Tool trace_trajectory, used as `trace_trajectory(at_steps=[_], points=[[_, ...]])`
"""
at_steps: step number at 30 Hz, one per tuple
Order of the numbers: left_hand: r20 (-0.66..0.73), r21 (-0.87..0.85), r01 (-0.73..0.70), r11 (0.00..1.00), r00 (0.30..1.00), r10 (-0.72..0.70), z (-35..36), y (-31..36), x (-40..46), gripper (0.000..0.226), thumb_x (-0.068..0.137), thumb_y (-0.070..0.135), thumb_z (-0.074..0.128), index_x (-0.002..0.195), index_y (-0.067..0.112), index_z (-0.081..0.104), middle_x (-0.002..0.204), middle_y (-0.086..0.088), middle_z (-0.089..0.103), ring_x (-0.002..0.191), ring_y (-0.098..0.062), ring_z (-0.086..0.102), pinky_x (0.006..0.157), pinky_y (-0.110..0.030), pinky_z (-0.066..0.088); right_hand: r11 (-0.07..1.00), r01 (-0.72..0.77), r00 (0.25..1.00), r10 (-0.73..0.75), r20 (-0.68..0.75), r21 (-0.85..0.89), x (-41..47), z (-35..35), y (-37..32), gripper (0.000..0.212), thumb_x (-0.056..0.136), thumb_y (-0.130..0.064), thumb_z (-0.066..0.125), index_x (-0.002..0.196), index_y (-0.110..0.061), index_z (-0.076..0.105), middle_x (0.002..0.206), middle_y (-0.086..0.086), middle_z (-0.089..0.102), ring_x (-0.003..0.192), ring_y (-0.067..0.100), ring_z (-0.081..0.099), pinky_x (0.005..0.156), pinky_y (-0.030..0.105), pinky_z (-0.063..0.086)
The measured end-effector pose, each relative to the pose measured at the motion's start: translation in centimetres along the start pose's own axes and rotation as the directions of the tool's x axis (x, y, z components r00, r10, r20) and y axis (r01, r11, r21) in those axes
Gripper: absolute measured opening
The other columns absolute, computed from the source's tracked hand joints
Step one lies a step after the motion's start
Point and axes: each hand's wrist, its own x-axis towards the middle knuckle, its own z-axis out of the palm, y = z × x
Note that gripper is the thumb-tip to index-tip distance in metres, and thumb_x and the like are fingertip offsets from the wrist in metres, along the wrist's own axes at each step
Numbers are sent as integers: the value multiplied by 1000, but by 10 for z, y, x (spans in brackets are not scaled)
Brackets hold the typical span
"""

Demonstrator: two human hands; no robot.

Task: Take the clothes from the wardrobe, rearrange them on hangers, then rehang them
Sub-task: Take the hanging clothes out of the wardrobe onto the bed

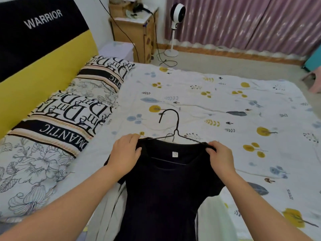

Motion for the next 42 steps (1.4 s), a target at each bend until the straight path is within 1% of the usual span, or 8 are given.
trace_trajectory(at_steps=[5, 14, 18, 23, 30, 35, 38, 42], points=[[317, 173, 59, 983, 942, -112, 98, -9, 25, 63, 96, 28, 40, 149, 14, 9, 157, -9, 8, 144, -24, 9, 118, -37, 10, 994, -96, 990, 101, 99, -51, 83, 61, 45, 21, 93, -9, 51, 109, -6, 64, 103, 10, 66, 96, 27, 59, 77, 28, 40], [719, 242, 54, 969, 660, -216, 250, -20, 13, 72, 98, 37, 37, 148, 20, -11, 156, -5, -17, 144, -28, -11, 117, -46, 1, 981, -70, 982, 99, 159, -179, 154, 169, 114, 27, 93, -14, 53, 118, -4, 58, 118, 18, 58, 108, 31, 54, 93, 37, 40], [769, 251, 106, 962, 582, -265, 287, -28, 6, 70, 98, 44, 31, 148, 22, -13, 156, -2, -19, 144, -26, -14, 117, -44, -1, 919, 43, 986, 25, 165, -391, 114, 210, 132, 52, 93, -23, 51, 142, -12, 35, 148, 16, 30, 139, 29, 24, 115, 49, 13], [794, 232, 167, 958, 537, -286, 310, -38, 1, 68, 98, 46, 29, 147, 26, -13, 155, 2, -24, 143, -24, -19, 116, -44, -2, 826, 103, 862, 204, 464, -555, 51, 239, 166, 72, 96, -46, 36, 150, -21, -3, 157, 10, -17, 145, 29, -10, 115, 54, 5], [827, 177, 244, 953, 489, -278, 290, -40, 21, 59, 99, 36, 34, 150, 22, 8, 158, -1, -5, 145, -24, -1, 118, -41, 12, 848, 109, 720, 293, 629, -519, 80, 226, 158, 68, 97, -38, 41, 150, -25, 1, 157, 4, -19, 146, 29, -6, 117, 50, 17], [795, 120, 339, 933, 531, -295, 240, -31, 24, 36, 98, 28, 38, 127, 11, 50, 126, -10, 54, 112, -25, 53, 94, -34, 44, 773, 179, 727, 313, 611, -609, 95, 184, 117, 46, 95, -27, 44, 139, -13, 37, 150, 13, 24, 127, 34, 42, 98, 40, 42], [774, 64, 372, 926, 567, -282, 200, -29, 18, 31, 98, 27, 39, 122, 14, 53, 119, -6, 59, 106, -22, 56, 88, -31, 44, 778, 233, 733, 253, 631, -583, 86, 161, 89, 41, 94, -25, 43, 133, -13, 44, 133, 10, 47, 117, 29, 51, 91, 36, 45], [755, 45, 376, 926, 594, -278, 142, -34, -3, 30, 98, 25, 38, 120, 13, 53, 118, -7, 60, 105, -22, 56, 85, -30, 42, 801, 328, 636, 205, 744, -501, 56, 139, 51, 41, 94, -25, 45, 133, -15, 46, 134, 7, 51, 119, 24, 51, 94, 31, 42]])
